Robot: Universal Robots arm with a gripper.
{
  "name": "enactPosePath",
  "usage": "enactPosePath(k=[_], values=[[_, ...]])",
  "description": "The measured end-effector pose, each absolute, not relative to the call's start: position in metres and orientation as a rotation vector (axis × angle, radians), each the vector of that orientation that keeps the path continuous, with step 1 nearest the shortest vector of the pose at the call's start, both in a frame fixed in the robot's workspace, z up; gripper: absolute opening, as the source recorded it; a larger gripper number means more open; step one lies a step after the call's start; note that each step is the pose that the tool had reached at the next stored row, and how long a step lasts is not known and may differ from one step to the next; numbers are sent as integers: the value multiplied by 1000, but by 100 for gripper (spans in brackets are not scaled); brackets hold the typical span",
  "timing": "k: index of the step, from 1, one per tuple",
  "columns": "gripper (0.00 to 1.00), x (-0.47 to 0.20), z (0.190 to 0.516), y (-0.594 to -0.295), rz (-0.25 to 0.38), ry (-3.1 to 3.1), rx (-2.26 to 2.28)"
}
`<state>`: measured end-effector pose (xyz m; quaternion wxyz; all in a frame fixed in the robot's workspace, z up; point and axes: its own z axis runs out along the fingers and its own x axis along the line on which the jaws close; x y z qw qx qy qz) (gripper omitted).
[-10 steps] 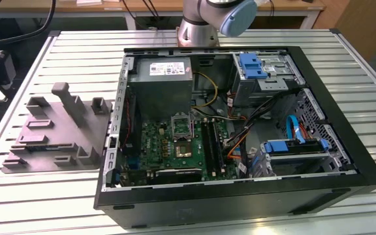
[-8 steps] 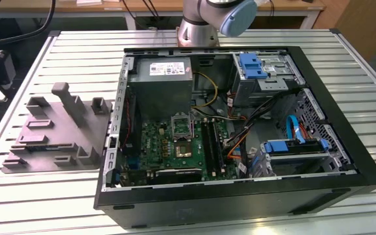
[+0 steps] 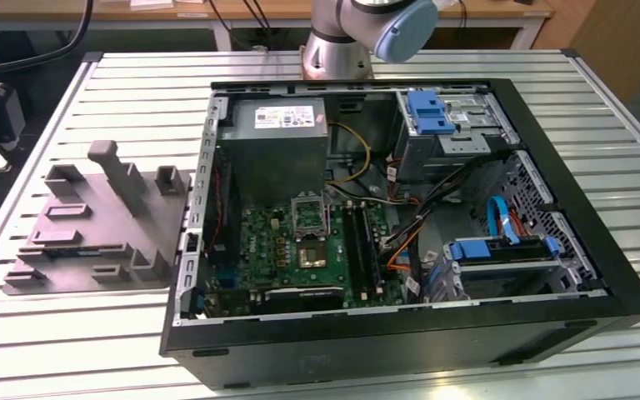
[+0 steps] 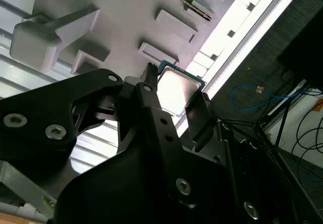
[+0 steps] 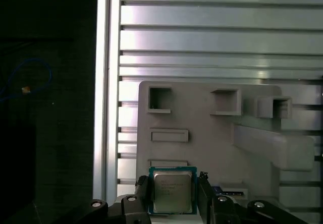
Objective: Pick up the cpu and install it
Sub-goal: 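Pick up the cpu and move it towards the insertion slot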
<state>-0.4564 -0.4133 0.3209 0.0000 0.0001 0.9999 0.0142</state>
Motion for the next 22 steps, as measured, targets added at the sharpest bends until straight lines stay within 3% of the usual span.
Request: enactPosePath(k=[22], values=[[47,-456,329,-413,45,3141,0]])
